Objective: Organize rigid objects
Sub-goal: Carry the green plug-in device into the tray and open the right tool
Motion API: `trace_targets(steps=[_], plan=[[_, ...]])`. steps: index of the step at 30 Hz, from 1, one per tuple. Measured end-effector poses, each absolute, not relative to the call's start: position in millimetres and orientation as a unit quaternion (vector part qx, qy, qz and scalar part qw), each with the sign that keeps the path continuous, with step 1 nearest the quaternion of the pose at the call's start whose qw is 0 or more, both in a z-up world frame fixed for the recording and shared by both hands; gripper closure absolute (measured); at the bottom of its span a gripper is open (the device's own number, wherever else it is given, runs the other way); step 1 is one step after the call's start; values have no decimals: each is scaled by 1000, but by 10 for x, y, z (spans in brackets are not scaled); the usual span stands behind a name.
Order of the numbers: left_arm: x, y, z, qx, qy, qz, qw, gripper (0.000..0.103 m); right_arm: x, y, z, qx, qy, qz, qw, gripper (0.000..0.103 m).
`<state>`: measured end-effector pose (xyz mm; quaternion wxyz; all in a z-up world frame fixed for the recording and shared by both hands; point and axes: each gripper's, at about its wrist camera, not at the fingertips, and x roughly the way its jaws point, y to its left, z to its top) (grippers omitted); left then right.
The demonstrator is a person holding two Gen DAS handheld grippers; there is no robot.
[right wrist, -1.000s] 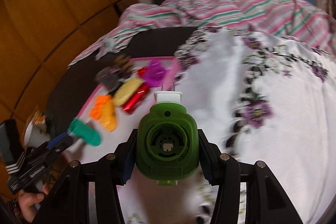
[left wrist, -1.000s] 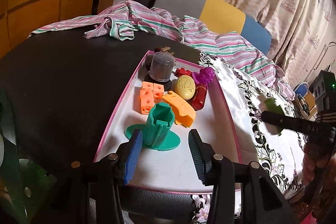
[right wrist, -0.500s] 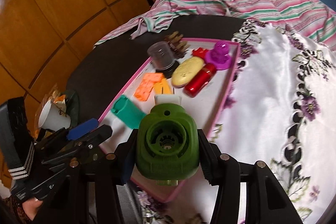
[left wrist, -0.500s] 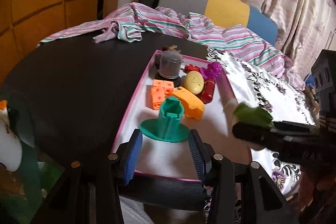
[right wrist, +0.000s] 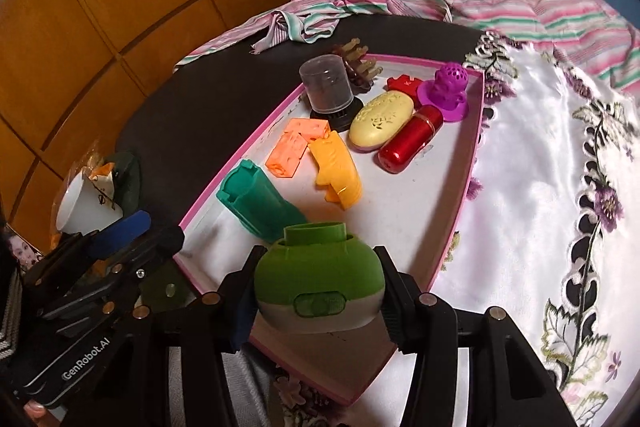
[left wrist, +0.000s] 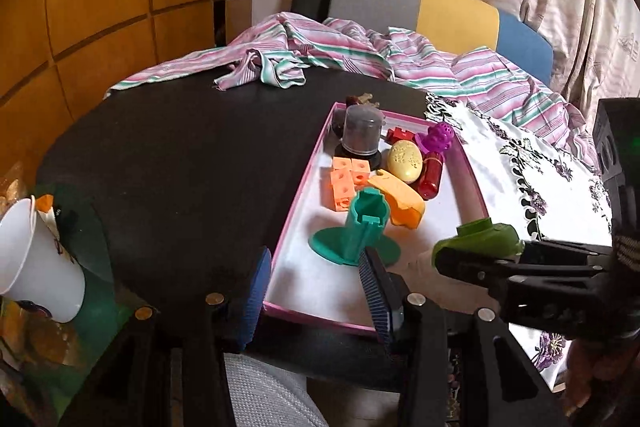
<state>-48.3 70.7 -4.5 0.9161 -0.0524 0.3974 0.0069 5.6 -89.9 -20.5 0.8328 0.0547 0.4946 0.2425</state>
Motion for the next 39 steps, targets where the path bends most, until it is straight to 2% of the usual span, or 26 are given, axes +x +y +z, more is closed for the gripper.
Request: trace_targets(steps=[2,7,10,27,29,34,39], plan=[[-485,704,-36,-50,397,10,916,57,91,-949,-219,94,513,259,813,50],[-487,666,-29,-46,397,10,917,57,144,-948,-254,88,520,236,816,50],[-490,652,-12,-38,395,18,918,57,208,-1017,-236,106,513,212,825,45],[-409,598,108,-21,394,63,917,57,-41,-1035,-57,57,478,215,850,38],[-398,621,132,-29,393,68,917,57,-74,-1008,-13,31,467,199,861,33],[-415,610,212,-14,378,114,919,57,-72,-977,73,-6,452,157,878,11],[-379,576,220,4,399,118,909,57,-31,-973,120,-9,450,135,882,2]])
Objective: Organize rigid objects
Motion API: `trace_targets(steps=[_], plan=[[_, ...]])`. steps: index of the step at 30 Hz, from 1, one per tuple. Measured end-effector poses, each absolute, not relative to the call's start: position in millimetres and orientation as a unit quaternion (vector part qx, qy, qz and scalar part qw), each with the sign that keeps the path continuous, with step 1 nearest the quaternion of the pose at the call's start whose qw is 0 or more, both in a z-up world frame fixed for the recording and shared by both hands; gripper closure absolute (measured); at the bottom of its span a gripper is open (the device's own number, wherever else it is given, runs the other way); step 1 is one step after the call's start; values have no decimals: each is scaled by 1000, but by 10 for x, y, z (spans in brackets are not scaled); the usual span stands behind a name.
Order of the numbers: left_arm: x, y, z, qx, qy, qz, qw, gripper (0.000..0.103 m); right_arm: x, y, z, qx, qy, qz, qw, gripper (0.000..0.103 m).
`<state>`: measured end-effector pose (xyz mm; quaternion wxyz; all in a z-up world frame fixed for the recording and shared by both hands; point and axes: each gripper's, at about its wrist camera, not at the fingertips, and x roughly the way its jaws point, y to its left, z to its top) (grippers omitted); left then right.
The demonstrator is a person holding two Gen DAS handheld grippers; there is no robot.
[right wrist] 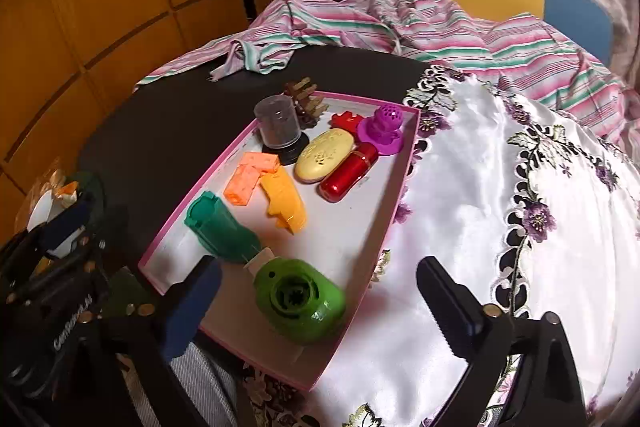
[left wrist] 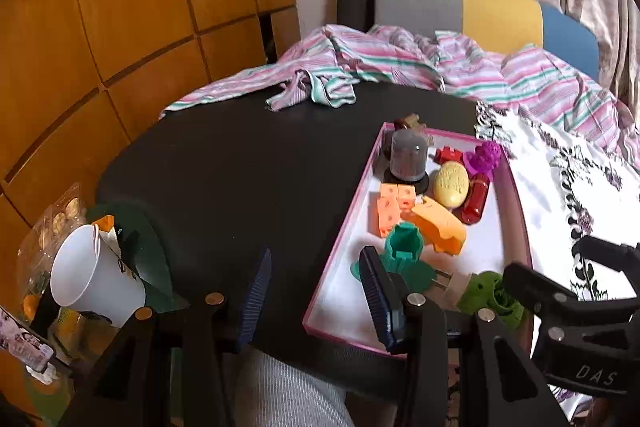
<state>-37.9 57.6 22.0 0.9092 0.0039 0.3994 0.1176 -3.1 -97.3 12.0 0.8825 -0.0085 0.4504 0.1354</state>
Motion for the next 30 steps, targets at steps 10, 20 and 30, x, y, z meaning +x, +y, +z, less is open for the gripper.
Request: trace_targets(steps=[10,20,30], plan=[[-332,546,210,10,427,110,897,57,5,-916,148,-7,451,106,886,0],[-271,555,184,2,442,108,891,57,47,-928,196,-12,448,67,891,0],[-261,514,177,8,449,103,887,57,75,-942,223,-1,449,45,893,0]])
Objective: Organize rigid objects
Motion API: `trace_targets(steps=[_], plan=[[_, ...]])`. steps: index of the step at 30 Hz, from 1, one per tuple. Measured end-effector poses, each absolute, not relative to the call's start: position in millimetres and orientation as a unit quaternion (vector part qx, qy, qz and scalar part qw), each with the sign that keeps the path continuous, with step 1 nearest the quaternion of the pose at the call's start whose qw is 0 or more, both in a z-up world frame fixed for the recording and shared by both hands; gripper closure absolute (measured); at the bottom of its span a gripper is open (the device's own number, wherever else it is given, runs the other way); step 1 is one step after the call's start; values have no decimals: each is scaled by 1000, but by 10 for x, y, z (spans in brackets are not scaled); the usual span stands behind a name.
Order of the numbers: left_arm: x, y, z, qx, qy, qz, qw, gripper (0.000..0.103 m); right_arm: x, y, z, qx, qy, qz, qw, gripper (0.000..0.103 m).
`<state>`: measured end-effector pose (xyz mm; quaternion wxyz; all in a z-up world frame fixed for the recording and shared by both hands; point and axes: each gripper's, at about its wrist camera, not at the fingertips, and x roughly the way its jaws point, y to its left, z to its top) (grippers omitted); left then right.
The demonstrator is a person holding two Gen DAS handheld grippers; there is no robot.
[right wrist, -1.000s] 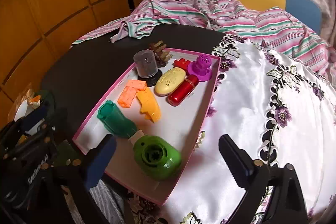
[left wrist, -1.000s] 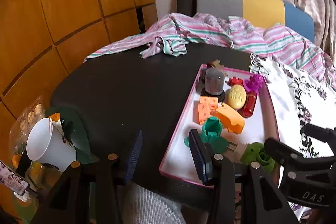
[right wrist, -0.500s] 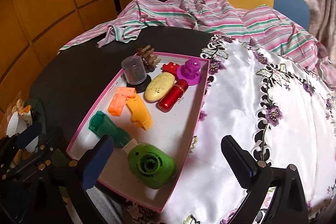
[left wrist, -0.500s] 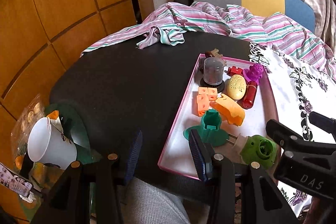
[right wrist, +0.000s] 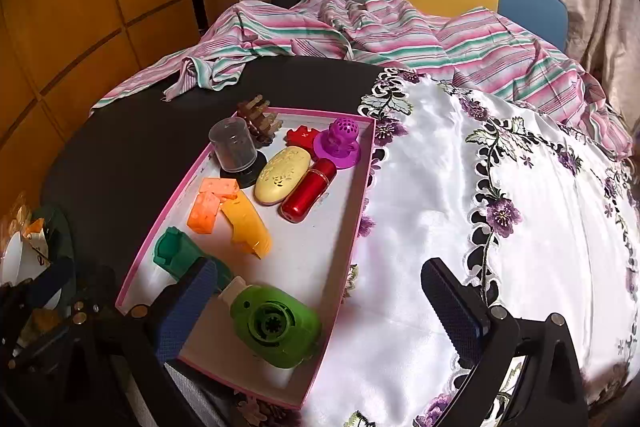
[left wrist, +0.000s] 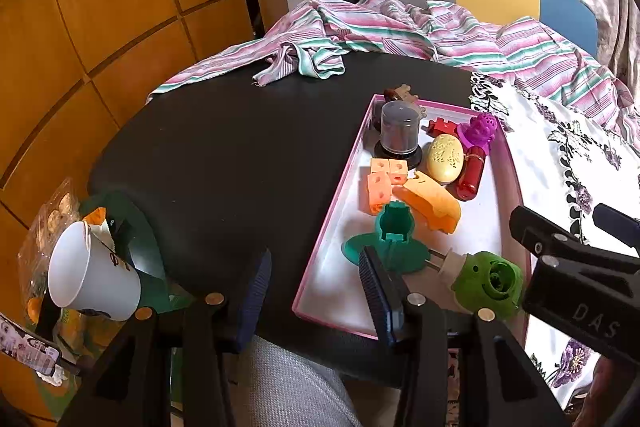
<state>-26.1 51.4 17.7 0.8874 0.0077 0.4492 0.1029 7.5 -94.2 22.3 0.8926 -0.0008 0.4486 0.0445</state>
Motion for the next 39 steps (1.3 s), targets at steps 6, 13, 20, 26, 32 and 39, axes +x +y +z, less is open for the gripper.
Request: trace_targets(steps=[6,13,20,26,32,39], plan=[[-260,490,195,12,447,102,888,57,70,-934,241,-2,444,41,895,0],[-253,459,209,14,449,93,888,57,87,-950,260,4,442,35,896,0],[-265,412,229,21,445,90,891,57,87,-959,278,4,440,34,897,0],[-251,408,224,18,448,89,889,57,98,-966,289,7,439,32,898,0],[-237,418,211,15,452,89,888,57,103,-974,281,9,441,32,897,0],[-256,422,225,22,441,98,892,57,107,-974,271,13,443,33,896,0]])
